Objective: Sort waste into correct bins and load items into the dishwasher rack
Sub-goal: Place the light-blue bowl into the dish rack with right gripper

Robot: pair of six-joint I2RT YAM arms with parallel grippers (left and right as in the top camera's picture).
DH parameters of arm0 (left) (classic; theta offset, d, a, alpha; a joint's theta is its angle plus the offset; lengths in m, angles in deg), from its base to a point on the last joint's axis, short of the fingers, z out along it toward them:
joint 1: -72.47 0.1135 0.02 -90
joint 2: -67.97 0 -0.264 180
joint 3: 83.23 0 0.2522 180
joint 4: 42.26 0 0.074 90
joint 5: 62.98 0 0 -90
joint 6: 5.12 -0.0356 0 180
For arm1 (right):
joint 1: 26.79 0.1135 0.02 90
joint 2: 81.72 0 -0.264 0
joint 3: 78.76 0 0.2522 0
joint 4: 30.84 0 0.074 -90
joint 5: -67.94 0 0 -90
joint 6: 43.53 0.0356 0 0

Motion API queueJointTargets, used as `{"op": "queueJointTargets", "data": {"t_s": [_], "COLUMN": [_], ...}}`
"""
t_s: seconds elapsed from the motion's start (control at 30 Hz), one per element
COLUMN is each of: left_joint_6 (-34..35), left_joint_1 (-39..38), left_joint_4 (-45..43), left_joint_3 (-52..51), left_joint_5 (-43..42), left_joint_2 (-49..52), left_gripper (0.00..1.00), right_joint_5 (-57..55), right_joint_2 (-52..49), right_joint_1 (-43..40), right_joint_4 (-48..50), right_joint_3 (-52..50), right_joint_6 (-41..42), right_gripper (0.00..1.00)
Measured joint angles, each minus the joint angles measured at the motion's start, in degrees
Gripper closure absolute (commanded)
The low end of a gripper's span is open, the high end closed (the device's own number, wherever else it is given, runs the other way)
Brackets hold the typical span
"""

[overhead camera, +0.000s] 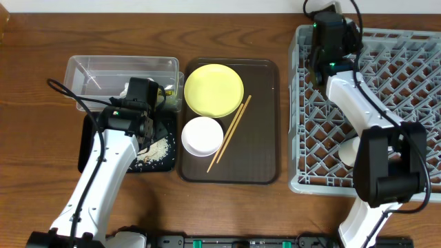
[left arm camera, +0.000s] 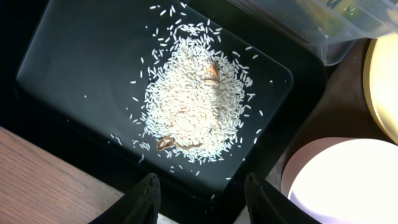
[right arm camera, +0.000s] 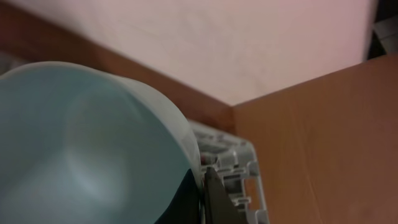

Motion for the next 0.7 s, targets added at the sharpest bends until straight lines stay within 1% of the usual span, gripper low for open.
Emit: {"op": "queueJointTargets", "data": {"t_s": [0.27, 0.57, 0.6, 0.63, 0.67, 0.7], "left_joint_6": [0.0, 0.0, 0.0, 0.0, 0.0, 0.0], "left_joint_1": [0.0, 0.0, 0.0, 0.0, 0.0, 0.0], "left_joint_4": [0.0, 0.0, 0.0, 0.0, 0.0, 0.0], "left_joint_3": [0.0, 0.0, 0.0, 0.0, 0.0, 0.0], "left_joint_5": [0.0, 0.0, 0.0, 0.0, 0.0, 0.0], "left_joint_2": [0.0, 0.0, 0.0, 0.0, 0.0, 0.0], "left_gripper": [0.53, 0.53, 0.53, 0.53, 0.53, 0.53], "right_joint_5": [-2.1, -3.4, -3.4, -3.4, -3.4, -2.5], "right_joint_2": [-0.7, -0.4, -0.3, -0.3, -0.2, -0.2], "right_joint_1": [1.8, 4.0, 4.0, 4.1, 4.2, 4.2], "right_joint_4": [-4.8, -14.5, -15.5, -17.2, -19.1, -21.1], "right_joint_3": [0.5, 1.3, 1.4, 1.4, 1.4, 1.4], "right_joint_6": [4.7, 13.7, 14.6, 16.3, 18.4, 20.3], "right_gripper": [0.99, 0.99, 0.98, 0.89, 0.76, 0.69]}}
